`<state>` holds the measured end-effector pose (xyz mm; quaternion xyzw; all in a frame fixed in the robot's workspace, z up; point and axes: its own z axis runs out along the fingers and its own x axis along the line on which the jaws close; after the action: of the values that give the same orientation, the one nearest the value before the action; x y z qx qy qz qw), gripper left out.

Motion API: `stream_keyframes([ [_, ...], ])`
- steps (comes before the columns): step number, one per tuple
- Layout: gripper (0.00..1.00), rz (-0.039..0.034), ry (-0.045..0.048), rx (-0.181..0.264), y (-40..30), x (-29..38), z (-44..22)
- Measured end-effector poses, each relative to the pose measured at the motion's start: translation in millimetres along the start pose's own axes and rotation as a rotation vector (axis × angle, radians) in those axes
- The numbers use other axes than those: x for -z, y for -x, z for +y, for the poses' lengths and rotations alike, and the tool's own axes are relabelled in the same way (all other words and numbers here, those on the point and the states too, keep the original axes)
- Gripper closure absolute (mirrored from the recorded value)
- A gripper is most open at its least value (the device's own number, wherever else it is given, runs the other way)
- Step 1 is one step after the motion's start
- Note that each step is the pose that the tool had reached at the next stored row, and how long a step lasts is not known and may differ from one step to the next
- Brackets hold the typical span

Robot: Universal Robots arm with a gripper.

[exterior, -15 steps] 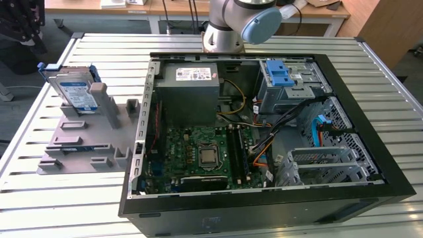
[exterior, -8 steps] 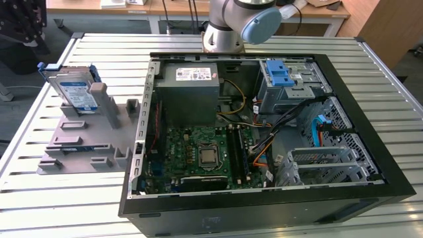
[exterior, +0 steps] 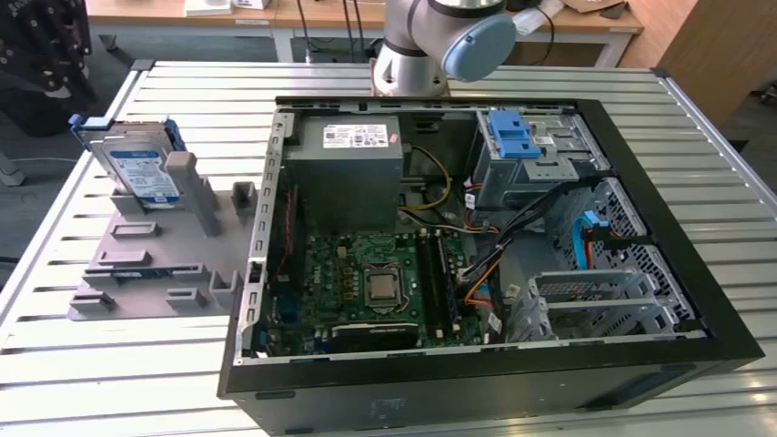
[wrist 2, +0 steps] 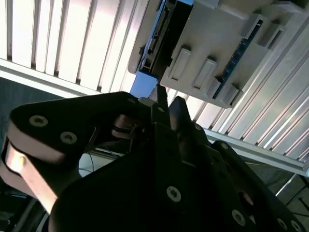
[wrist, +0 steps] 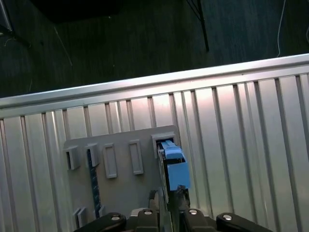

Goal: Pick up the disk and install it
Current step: 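Pick up the disk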

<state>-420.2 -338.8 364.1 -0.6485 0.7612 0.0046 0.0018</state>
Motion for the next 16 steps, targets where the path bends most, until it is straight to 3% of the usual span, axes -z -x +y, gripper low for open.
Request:
stream_keyframes([
  [1,0.77,-0.0002,-0.0013,0.000,0.0,0.0,0.0],
  [3,0.65,-0.0009,-0.0048,0.005,0.0,-0.9,0.1],
  [4,0.65,-0.0012,-0.0061,0.012,0.0,-1.7,0.1],
  [7,0.47,-0.0012,-0.0068,0.054,0.0,-5.0,0.1],
  [9,0.47,-0.0012,-0.0064,0.089,0.0,-8.0,0.1],
  [10,0.41,-0.0011,-0.0062,0.107,0.0,-9.7,0.1],
  [11,0.41,-0.0010,-0.0062,0.119,-0.1,-11.5,0.1],
  [16,0.41,0.0000,-0.0096,0.131,-0.2,-19.6,3.3],
])
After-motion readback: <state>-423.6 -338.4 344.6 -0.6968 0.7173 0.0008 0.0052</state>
